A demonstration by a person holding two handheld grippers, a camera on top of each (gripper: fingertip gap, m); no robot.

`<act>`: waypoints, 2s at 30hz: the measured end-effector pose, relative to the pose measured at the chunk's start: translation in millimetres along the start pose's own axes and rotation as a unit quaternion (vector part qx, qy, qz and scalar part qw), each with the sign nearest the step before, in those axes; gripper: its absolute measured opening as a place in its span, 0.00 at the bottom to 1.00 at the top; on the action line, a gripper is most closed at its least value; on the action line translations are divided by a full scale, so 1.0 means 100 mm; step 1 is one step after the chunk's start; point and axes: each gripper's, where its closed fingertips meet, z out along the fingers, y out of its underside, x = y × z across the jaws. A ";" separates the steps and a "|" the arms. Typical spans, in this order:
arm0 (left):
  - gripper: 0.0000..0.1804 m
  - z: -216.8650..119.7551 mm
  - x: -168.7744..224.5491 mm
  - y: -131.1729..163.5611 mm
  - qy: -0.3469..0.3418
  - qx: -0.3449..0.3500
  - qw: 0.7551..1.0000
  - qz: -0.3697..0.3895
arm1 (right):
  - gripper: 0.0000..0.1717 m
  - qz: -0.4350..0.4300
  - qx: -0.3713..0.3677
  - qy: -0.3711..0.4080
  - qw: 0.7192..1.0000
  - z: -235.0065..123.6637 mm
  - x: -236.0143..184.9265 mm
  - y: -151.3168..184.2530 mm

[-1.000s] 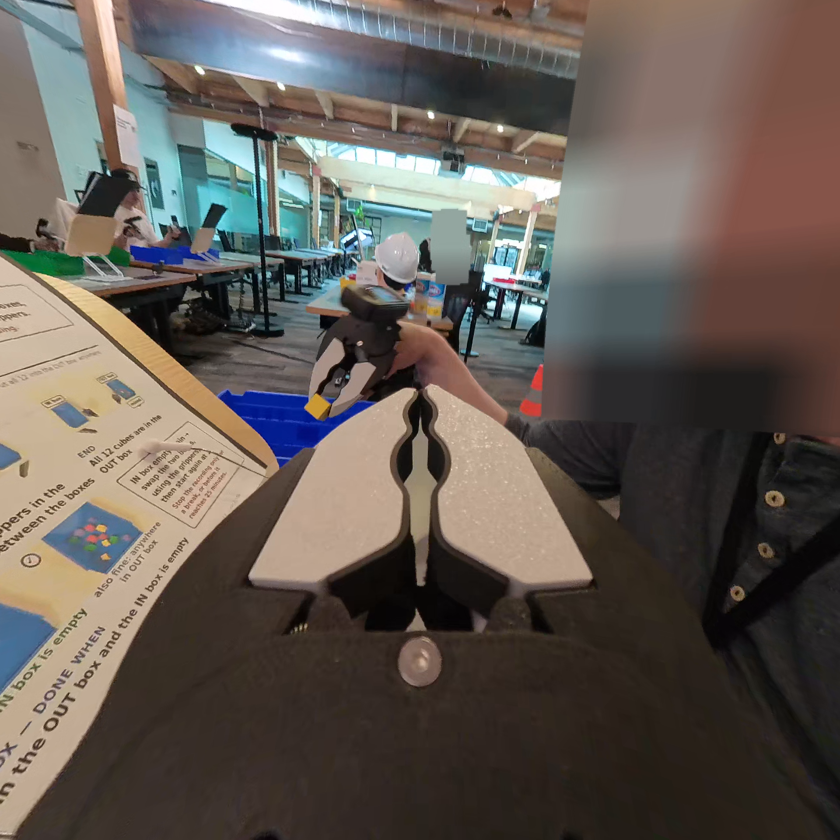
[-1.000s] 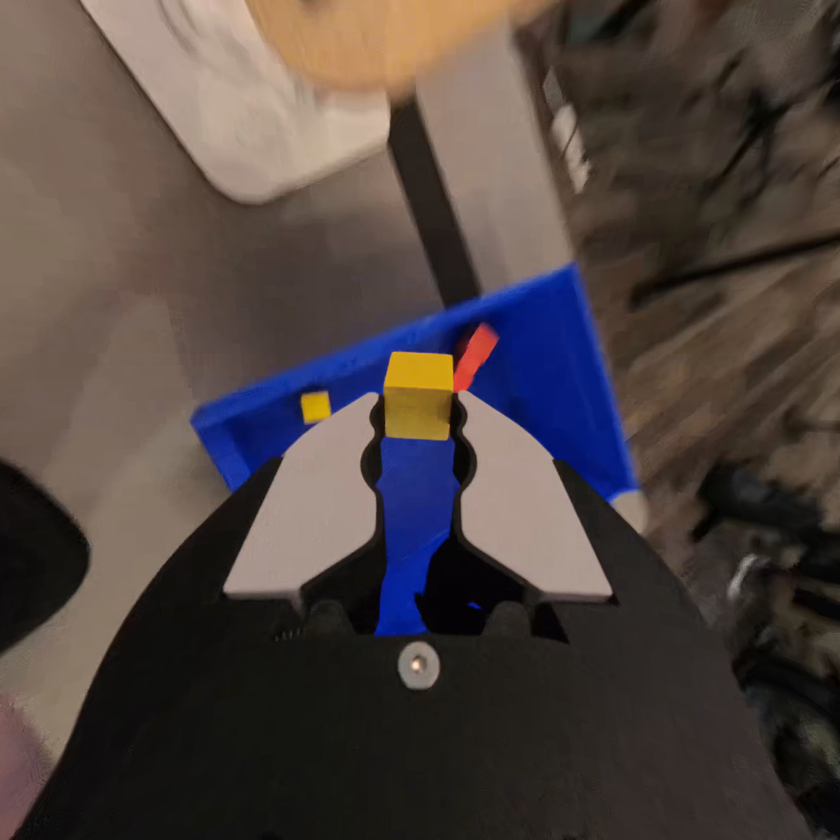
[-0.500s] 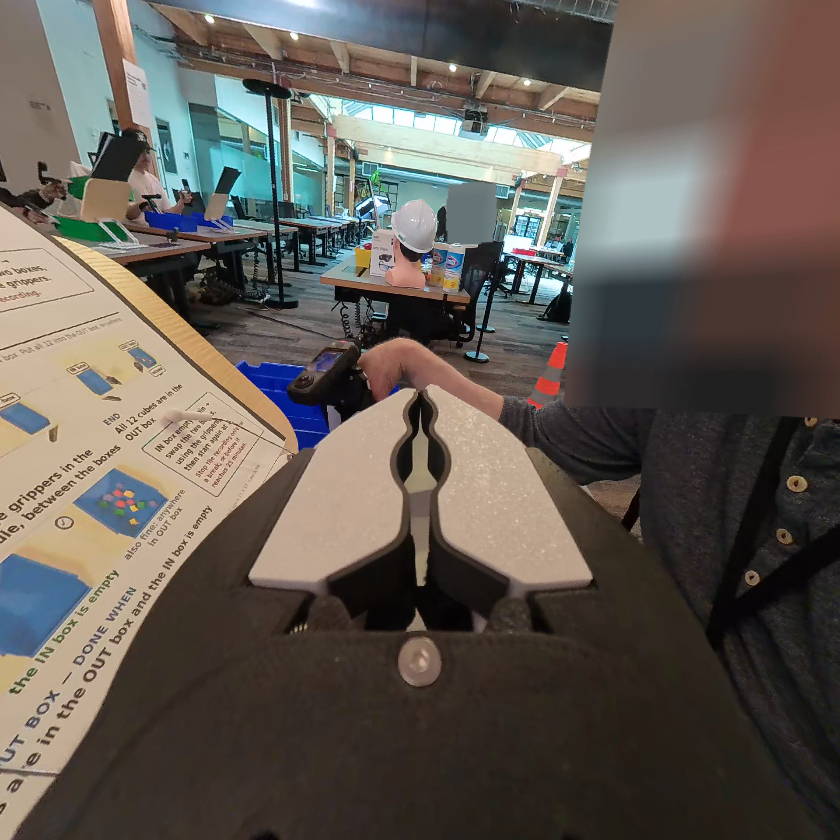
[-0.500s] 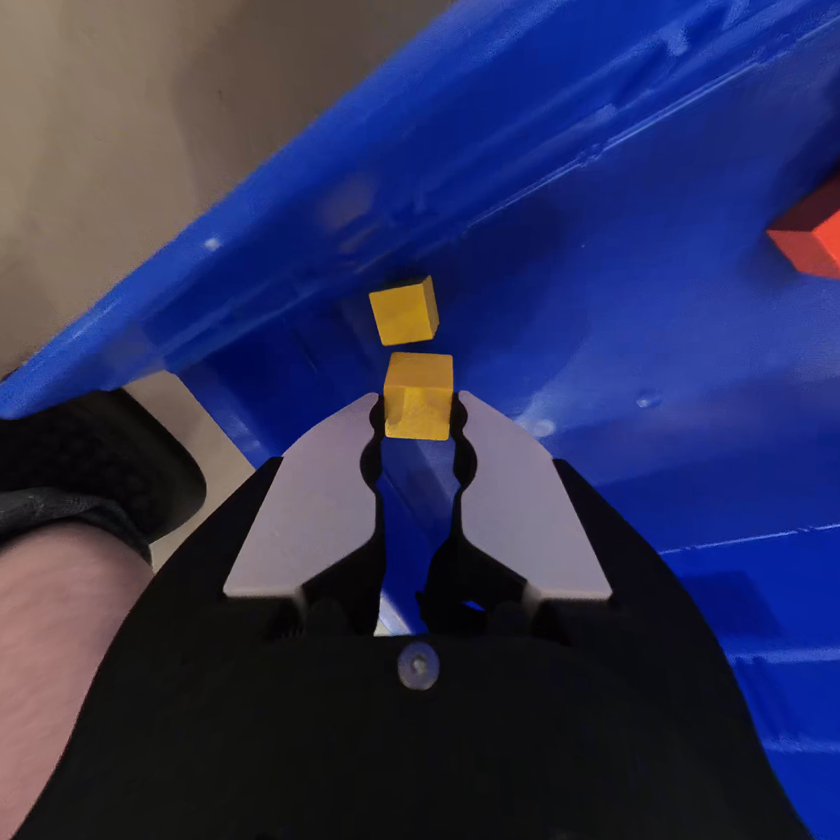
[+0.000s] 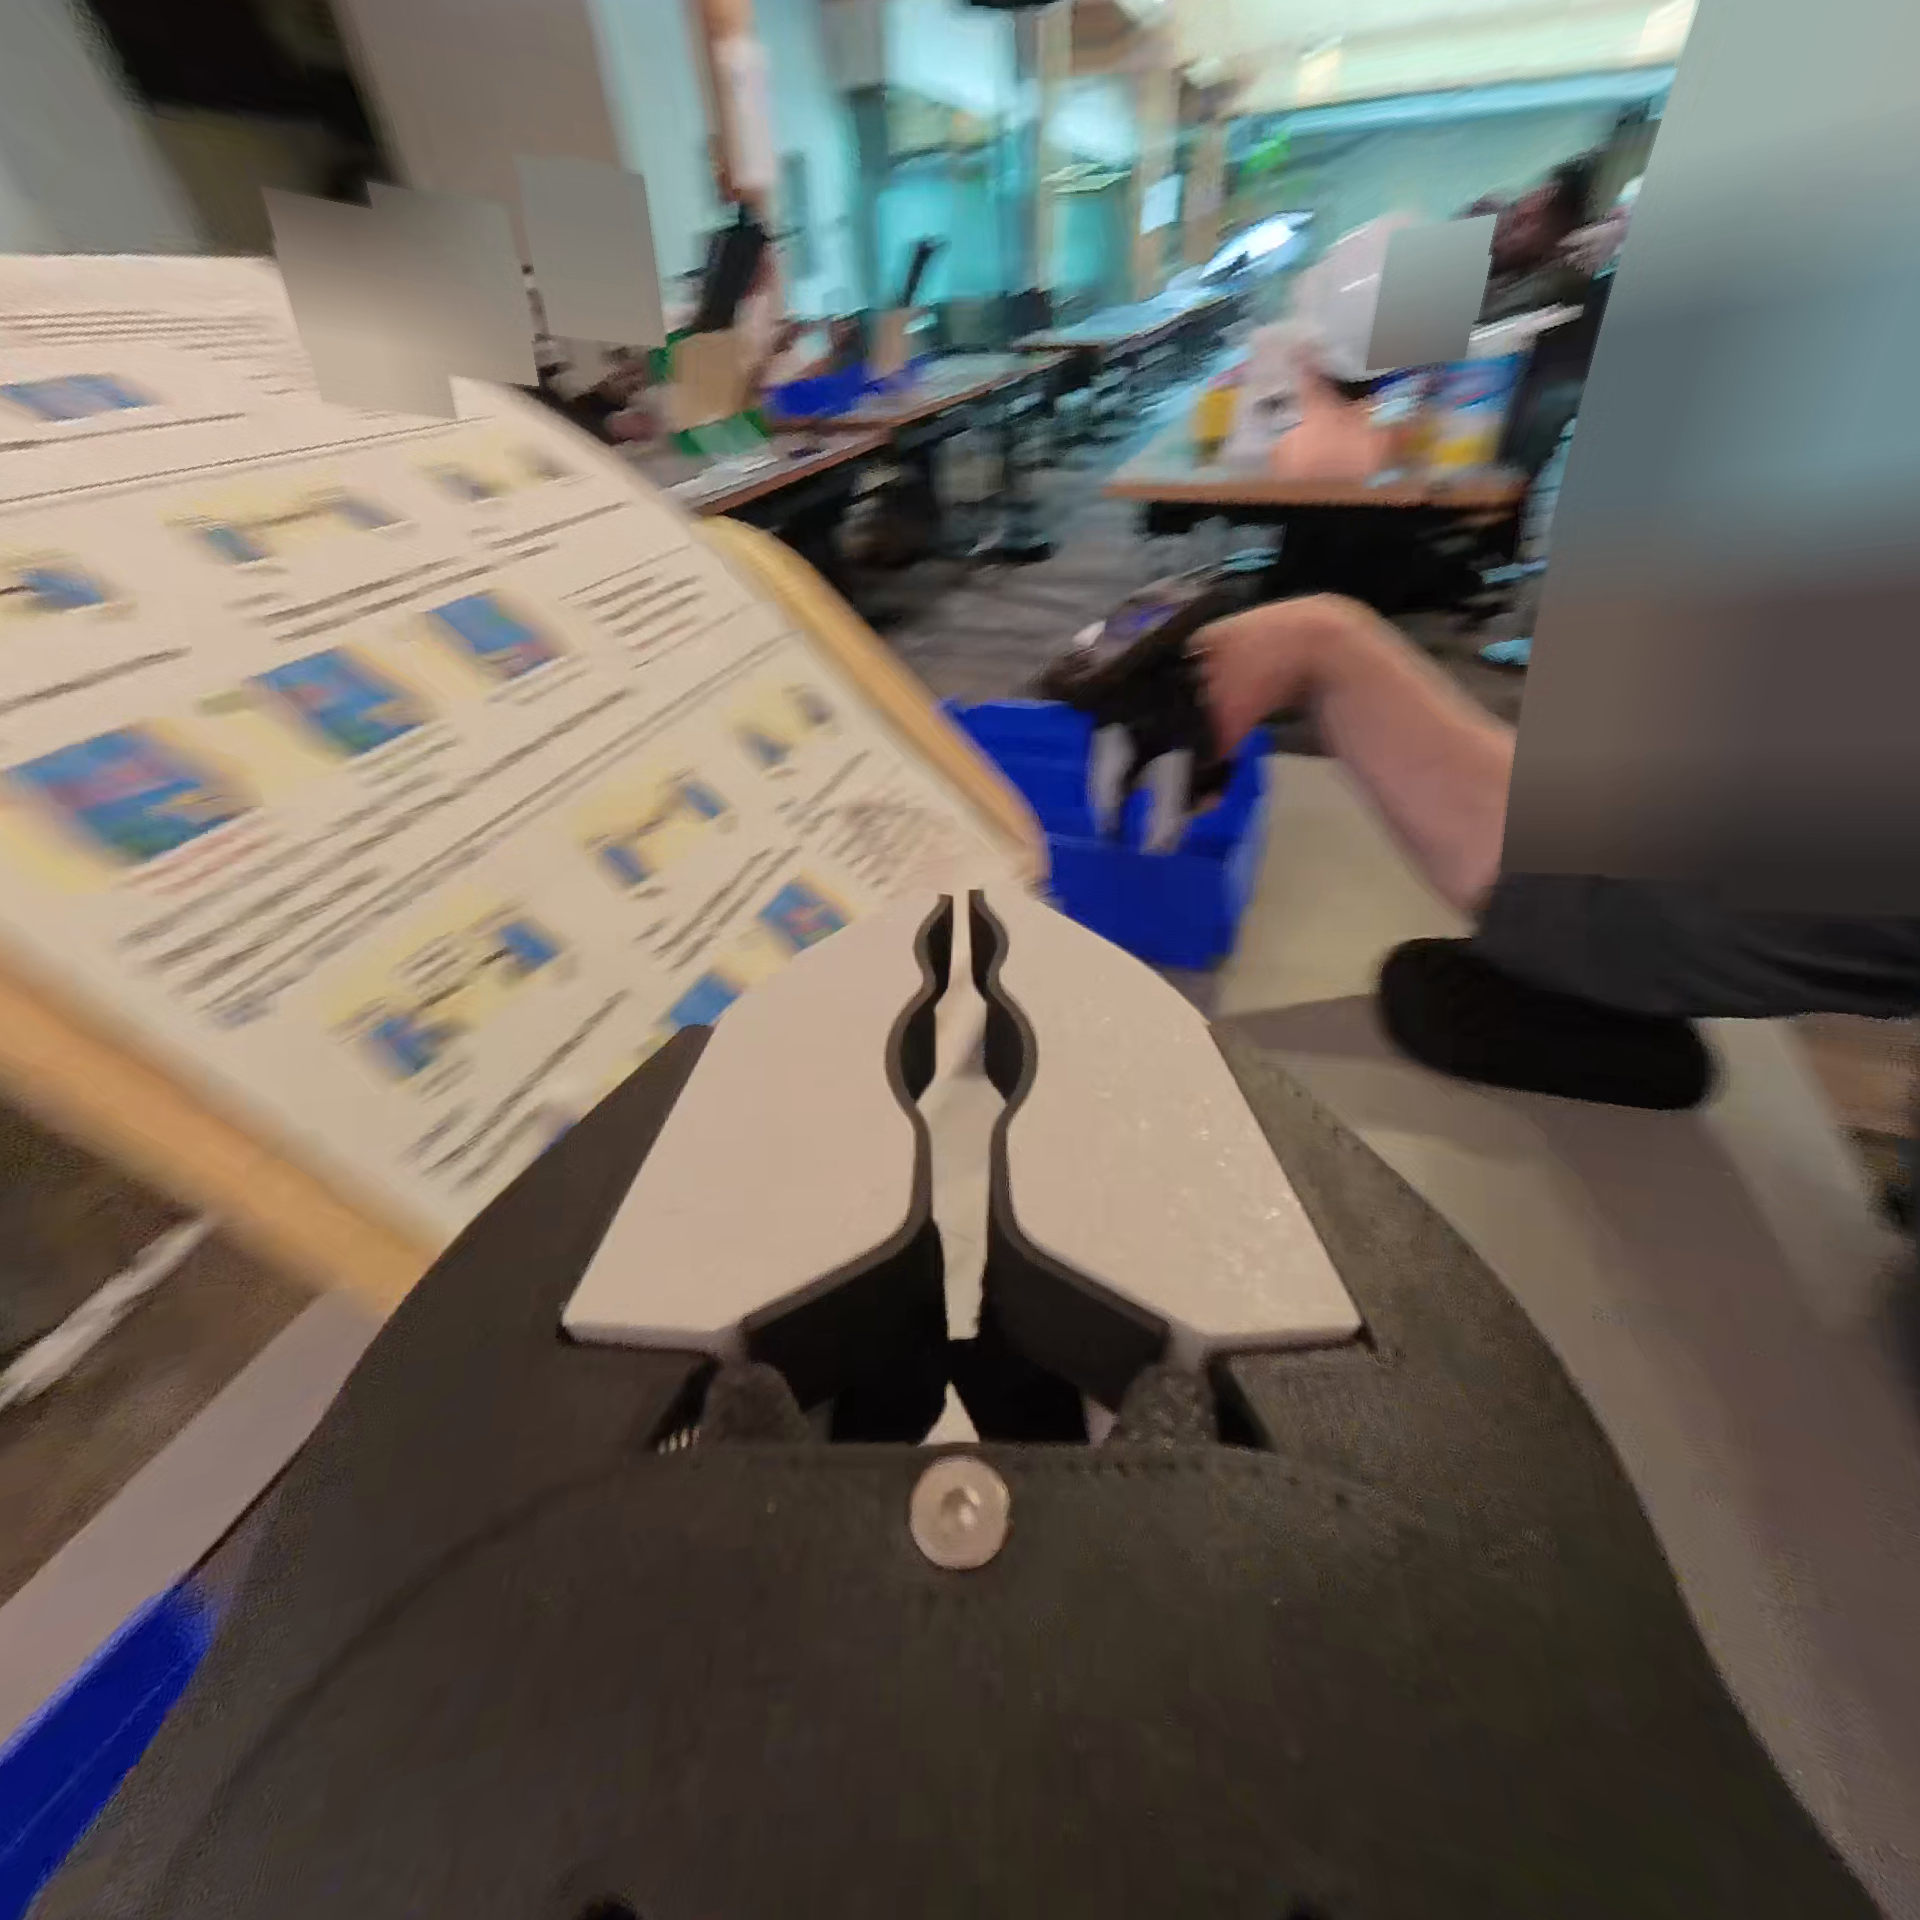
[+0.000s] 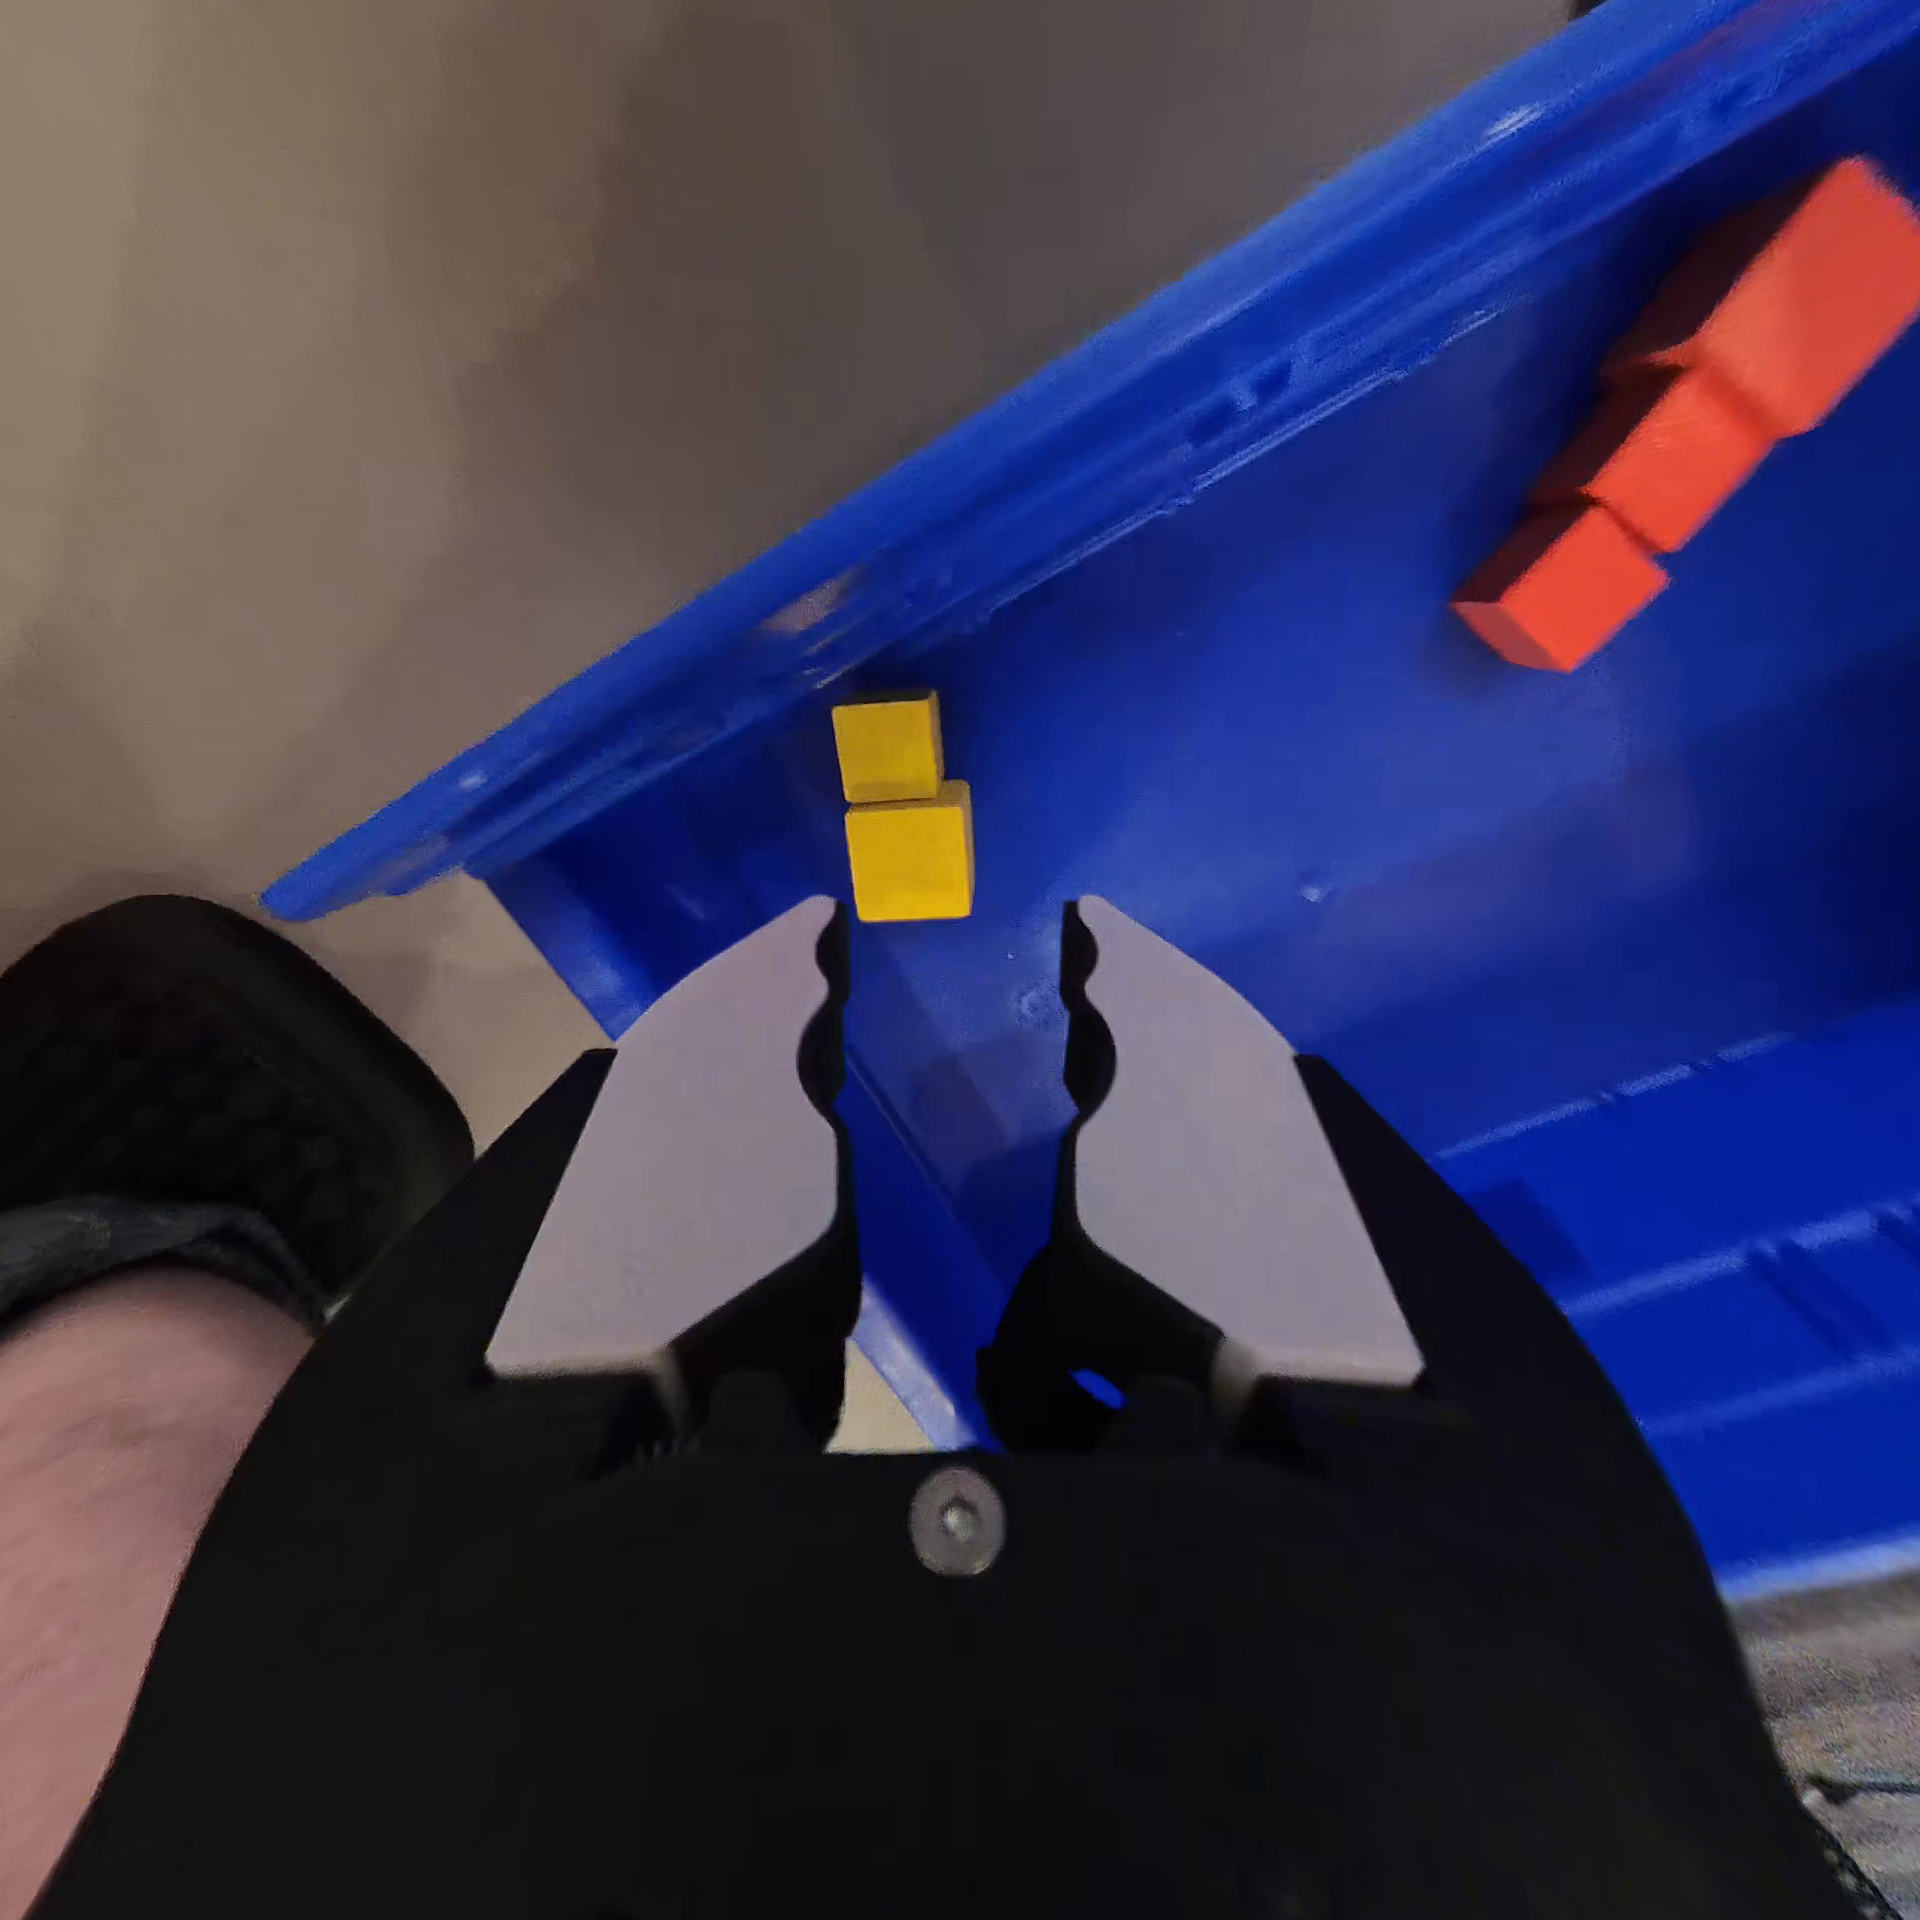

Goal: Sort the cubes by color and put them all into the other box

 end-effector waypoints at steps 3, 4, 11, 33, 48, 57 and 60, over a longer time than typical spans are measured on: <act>0.08 -0.44 -0.53 0.14 -0.129 -0.049 0.990 0.019 | 0.20 0.010 0.008 0.072 0.997 -0.20 0.15 -0.03; 0.11 -0.59 -0.68 0.23 -0.159 -0.068 0.985 0.018 | 0.21 0.010 0.015 0.091 0.996 -0.26 0.19 -0.05; 0.16 -1.40 -1.53 0.94 -0.287 -0.145 0.944 -0.070 | 0.17 0.005 0.031 0.182 0.983 -0.50 0.28 -0.26; 0.15 -1.14 -1.71 2.95 -0.151 -0.455 0.876 -0.056 | 0.08 0.052 0.138 0.297 0.943 -0.77 0.18 -1.01; 0.20 -0.99 -1.69 3.28 -0.041 -0.526 0.848 0.048 | 0.06 0.018 0.167 0.259 0.951 -0.73 0.09 -1.13; 0.13 -1.03 -1.75 3.30 -0.055 -0.516 0.855 0.015 | 0.05 0.005 0.178 0.271 0.946 -0.83 0.05 -1.18; 0.13 -1.09 -1.85 3.17 -0.091 -0.491 0.866 0.009 | 0.05 -0.013 0.197 0.283 0.938 -0.93 -0.03 -1.27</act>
